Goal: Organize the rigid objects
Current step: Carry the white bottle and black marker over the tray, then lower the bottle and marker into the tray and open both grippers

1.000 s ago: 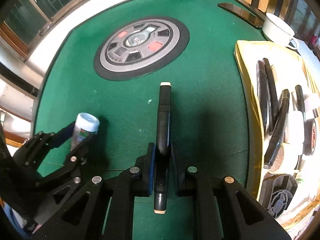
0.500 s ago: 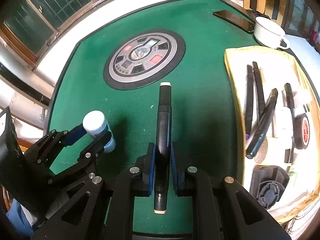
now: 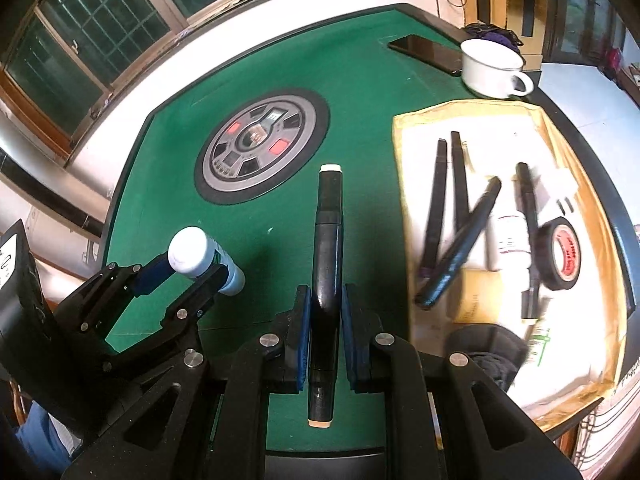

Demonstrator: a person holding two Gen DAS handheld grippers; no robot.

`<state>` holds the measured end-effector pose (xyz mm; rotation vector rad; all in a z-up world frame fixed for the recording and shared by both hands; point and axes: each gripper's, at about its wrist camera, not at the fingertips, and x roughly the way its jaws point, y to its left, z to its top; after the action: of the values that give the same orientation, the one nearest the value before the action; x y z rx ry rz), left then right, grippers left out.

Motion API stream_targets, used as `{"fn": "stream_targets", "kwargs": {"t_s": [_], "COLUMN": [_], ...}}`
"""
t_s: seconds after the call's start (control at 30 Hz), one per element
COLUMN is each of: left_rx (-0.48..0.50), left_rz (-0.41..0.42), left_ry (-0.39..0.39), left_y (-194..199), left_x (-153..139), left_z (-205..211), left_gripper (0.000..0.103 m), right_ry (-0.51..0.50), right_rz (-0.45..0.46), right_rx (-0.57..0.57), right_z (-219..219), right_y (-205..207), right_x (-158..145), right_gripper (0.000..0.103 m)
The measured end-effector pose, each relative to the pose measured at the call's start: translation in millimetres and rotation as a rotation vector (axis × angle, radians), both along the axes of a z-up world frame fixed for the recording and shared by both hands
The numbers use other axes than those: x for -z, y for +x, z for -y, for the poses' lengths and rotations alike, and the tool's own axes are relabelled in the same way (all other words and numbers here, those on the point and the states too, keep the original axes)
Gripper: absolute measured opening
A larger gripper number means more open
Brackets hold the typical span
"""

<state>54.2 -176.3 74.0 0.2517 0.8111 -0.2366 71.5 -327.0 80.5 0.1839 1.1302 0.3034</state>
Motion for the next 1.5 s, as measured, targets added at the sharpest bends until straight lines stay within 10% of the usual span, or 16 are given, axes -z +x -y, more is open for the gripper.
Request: {"fn": "stream_targets", "kwargs": {"t_s": [0.9, 1.5], "left_rx": [0.234, 0.240], "left_rz": [-0.214, -0.158], "left_ry": [-0.294, -0.238], "left_y": [46.4, 57.1], "left_x": [-5.0, 5.8], "left_z": [134.9, 158.3], "left_gripper": [0.032, 0.032], "right_ry": [-0.041, -0.066], "right_rz": [-0.011, -0.059], "right_rx": [0.242, 0.233], "right_z": [151.0, 165.6], "right_y": [2.2, 24.0], "right_x": [-1.2, 27.2], "right_gripper": [0.014, 0.014]}}
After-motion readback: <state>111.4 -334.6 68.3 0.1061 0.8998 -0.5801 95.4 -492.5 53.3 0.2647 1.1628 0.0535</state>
